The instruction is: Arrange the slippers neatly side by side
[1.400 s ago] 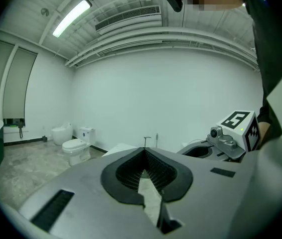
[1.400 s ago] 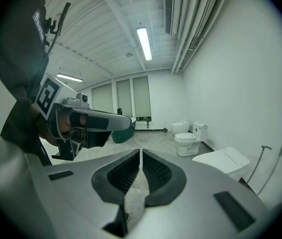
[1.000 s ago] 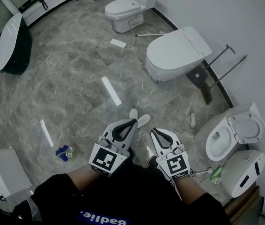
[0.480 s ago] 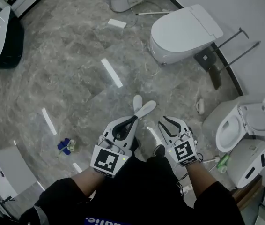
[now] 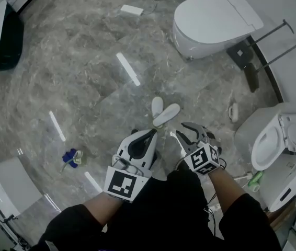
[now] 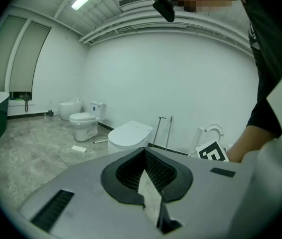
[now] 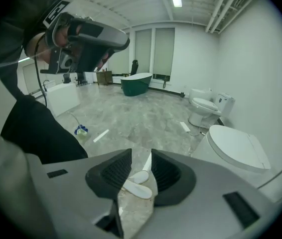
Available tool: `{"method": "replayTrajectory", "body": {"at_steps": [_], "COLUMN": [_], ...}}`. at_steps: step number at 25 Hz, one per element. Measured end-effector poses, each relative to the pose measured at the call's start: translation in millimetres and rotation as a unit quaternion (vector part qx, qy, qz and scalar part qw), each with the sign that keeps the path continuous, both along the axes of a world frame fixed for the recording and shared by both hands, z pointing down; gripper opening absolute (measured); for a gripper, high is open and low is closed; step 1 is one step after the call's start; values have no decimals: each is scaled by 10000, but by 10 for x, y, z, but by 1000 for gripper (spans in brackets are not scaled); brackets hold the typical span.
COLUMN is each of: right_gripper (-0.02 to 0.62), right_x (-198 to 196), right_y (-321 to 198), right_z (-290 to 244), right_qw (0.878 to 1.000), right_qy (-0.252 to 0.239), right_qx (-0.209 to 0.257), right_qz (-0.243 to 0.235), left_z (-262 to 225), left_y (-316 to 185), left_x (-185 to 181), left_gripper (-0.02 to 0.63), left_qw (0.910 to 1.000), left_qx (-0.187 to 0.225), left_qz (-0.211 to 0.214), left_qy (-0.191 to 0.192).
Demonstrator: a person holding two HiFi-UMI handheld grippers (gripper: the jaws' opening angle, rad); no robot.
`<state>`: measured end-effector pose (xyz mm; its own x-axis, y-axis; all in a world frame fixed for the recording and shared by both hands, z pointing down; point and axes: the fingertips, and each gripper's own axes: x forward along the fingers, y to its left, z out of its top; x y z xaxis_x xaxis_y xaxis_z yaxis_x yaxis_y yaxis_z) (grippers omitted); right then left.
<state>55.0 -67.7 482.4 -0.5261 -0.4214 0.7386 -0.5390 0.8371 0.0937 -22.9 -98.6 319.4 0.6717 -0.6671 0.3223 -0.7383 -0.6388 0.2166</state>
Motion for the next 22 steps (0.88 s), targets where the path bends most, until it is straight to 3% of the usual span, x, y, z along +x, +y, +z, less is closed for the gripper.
{"method": "replayTrajectory", "body": {"at_steps": [7,16,22], "right_gripper": [98,98,100], "right_x": [95,230,212], "right_y": [-43,-4,52], "right_z": [1049,2276,3090], "right_qw": [9968,9937,9719], "right_qy": [518,789,1482], "right_qx": [-41,-151,228], "right_qz": [-604,-787,-1816], "left_z": [670,1597,2141], "left_y": [-116,-187,-200], "left_x": [40,121,156], "left_gripper": [2,2,2], "left_qw": [9998,9991,9990], "left_qx": [-65,-331,-307], "left_qz": [-153,-243,-283], "left_qy": [-126,-71,-125]}}
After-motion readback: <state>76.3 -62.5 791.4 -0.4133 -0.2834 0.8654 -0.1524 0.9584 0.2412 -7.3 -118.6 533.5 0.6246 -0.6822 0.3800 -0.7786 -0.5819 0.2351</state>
